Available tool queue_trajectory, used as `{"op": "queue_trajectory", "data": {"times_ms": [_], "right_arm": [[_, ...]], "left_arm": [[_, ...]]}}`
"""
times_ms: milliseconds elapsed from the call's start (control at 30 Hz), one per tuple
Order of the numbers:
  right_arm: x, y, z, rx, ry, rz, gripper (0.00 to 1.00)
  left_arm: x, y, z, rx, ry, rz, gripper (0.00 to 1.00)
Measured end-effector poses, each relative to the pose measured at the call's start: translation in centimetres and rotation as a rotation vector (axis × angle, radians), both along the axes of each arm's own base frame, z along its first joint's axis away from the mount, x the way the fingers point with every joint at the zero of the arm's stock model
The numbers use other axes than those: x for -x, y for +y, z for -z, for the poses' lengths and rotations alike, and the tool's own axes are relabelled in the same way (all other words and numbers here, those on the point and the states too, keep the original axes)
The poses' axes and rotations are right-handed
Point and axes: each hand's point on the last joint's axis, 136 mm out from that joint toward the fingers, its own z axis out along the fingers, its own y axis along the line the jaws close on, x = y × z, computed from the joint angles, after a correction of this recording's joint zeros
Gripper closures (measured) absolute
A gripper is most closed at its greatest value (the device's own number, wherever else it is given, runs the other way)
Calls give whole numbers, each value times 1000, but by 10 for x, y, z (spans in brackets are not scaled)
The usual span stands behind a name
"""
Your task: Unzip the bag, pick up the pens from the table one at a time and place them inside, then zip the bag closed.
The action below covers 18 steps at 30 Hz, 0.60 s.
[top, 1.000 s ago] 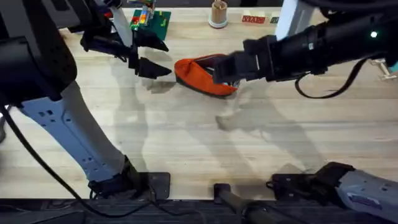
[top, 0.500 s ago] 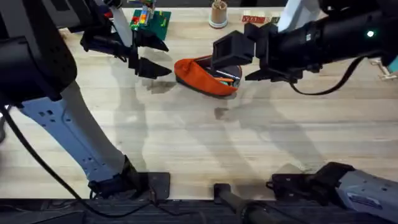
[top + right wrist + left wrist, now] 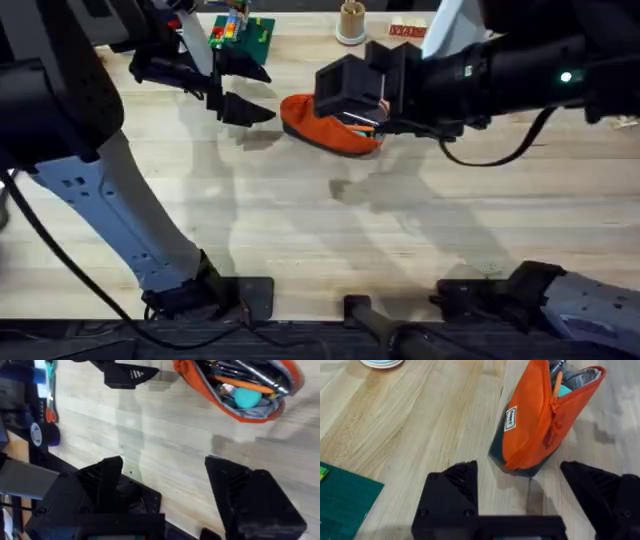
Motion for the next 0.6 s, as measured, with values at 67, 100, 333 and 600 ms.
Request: {"op": "queue_trajectory", "data": {"times_ms": [67, 100, 333, 600], "right_arm": [[1, 5, -1, -8, -5, -2, 5], [2, 8, -1, -10, -6, -4, 5], [-1, 28, 22, 31, 43, -12, 5], [-19, 52, 23, 46, 58, -12, 5]], "left_arm": [[0, 0, 0, 0, 0, 0, 8], [0, 0, 0, 0, 0, 0, 8], [0, 0, 0, 0, 0, 0, 9], [0, 0, 0, 0, 0, 0, 8]]}}
